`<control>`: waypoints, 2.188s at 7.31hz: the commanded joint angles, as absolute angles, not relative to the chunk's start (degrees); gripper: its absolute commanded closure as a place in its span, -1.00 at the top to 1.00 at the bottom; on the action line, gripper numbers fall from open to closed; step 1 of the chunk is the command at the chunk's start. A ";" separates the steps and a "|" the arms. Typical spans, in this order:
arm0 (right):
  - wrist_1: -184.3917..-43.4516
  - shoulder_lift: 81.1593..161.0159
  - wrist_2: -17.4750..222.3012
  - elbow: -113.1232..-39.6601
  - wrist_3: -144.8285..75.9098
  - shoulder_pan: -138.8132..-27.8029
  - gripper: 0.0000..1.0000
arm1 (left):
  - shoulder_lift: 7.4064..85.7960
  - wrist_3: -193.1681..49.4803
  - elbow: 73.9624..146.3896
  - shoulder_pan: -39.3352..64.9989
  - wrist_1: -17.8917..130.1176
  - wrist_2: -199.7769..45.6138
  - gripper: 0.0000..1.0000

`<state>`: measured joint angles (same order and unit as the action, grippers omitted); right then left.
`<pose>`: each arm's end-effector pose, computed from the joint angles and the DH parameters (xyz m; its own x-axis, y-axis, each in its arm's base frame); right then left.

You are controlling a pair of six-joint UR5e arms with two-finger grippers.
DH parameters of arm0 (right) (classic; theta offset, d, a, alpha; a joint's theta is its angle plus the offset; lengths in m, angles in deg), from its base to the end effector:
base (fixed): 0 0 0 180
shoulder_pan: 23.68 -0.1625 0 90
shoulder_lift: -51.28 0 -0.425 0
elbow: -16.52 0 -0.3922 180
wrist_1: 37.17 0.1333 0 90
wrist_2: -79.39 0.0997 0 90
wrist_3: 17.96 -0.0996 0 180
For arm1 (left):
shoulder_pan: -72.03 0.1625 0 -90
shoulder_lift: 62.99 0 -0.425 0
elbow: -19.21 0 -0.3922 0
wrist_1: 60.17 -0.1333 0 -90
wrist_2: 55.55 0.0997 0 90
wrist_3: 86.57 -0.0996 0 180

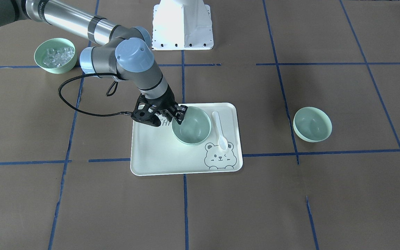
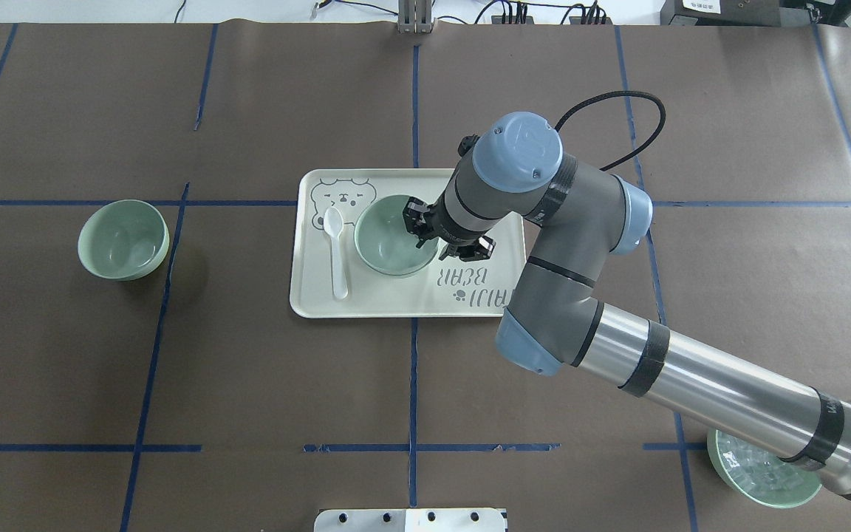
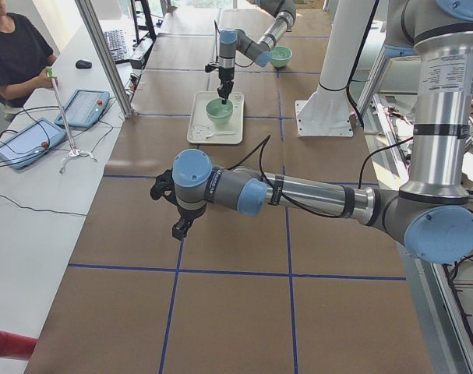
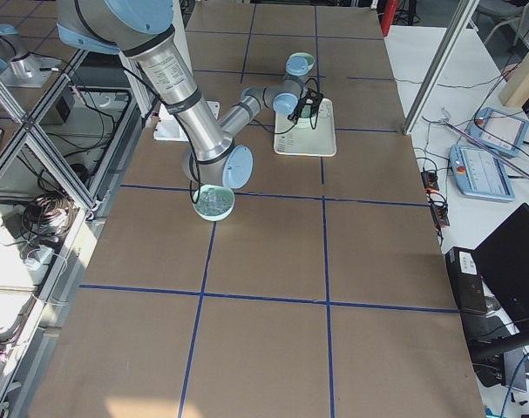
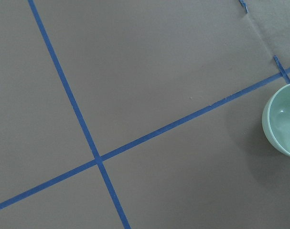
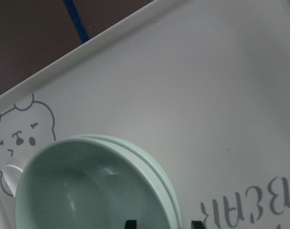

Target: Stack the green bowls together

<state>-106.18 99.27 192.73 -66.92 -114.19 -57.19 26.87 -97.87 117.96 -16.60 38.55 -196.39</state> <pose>-0.5612 -0.4842 0.2183 0.4331 0.4063 0.8046 -0.2803 0.9091 -0.3082 -0.0441 -0.5018 0.5591 0.6092 0.4282 -0.6675 -0.1450 0.8876 0.4371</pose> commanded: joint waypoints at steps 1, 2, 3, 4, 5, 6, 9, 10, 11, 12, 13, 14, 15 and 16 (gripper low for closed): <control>-105.56 98.66 192.59 -67.07 -114.38 -57.69 1.00 | 27.27 -91.12 117.56 -14.48 41.41 -196.44 1.00; -105.73 98.65 193.03 -67.94 -114.37 -58.91 1.00 | 27.27 -77.48 116.69 -9.41 47.79 -196.26 1.00; -106.16 99.87 193.99 -70.12 -114.20 -60.83 1.00 | 27.53 -63.77 116.24 -3.09 54.38 -195.48 1.00; -106.08 104.23 196.44 -73.62 -113.94 -62.94 1.00 | 28.06 -54.41 115.19 3.76 58.88 -192.95 1.00; -105.65 110.19 196.90 -77.66 -112.46 -64.18 1.00 | 31.37 -47.45 112.22 8.26 61.19 -188.22 1.00; -105.47 113.21 197.16 -79.44 -108.44 -64.80 1.00 | 33.84 -46.68 108.63 9.61 61.47 -187.57 0.96; -105.47 114.56 197.16 -79.64 -107.87 -64.72 1.00 | 36.32 -45.18 105.96 14.79 61.30 -186.95 0.84; -105.47 114.56 197.16 -79.55 -107.87 -64.72 1.00 | 36.32 -45.09 105.69 15.51 61.30 -184.68 0.76; -105.47 114.56 197.25 -79.55 -107.87 -64.63 1.00 | 36.32 -45.09 105.17 16.56 61.30 -184.66 0.36; -105.47 114.56 197.25 -79.64 -107.87 -64.72 1.00 | 36.41 -45.00 105.25 16.57 61.21 -184.66 -0.99; -105.47 114.56 197.25 -79.64 -107.87 -64.72 1.00 | 36.41 -44.92 105.16 16.66 61.12 -184.66 -1.00; -105.47 114.65 197.25 -79.72 -107.87 -64.81 1.00 | 36.32 -44.83 105.34 16.57 61.12 -184.66 -1.00; -105.55 114.82 198.38 -79.81 -107.78 -66.03 1.00 | 36.58 -44.83 106.30 16.57 60.86 -185.18 -1.00; -105.55 118.13 201.44 -81.47 -105.61 -69.17 1.00 | 37.11 -44.65 109.70 16.57 60.68 -185.19 -1.00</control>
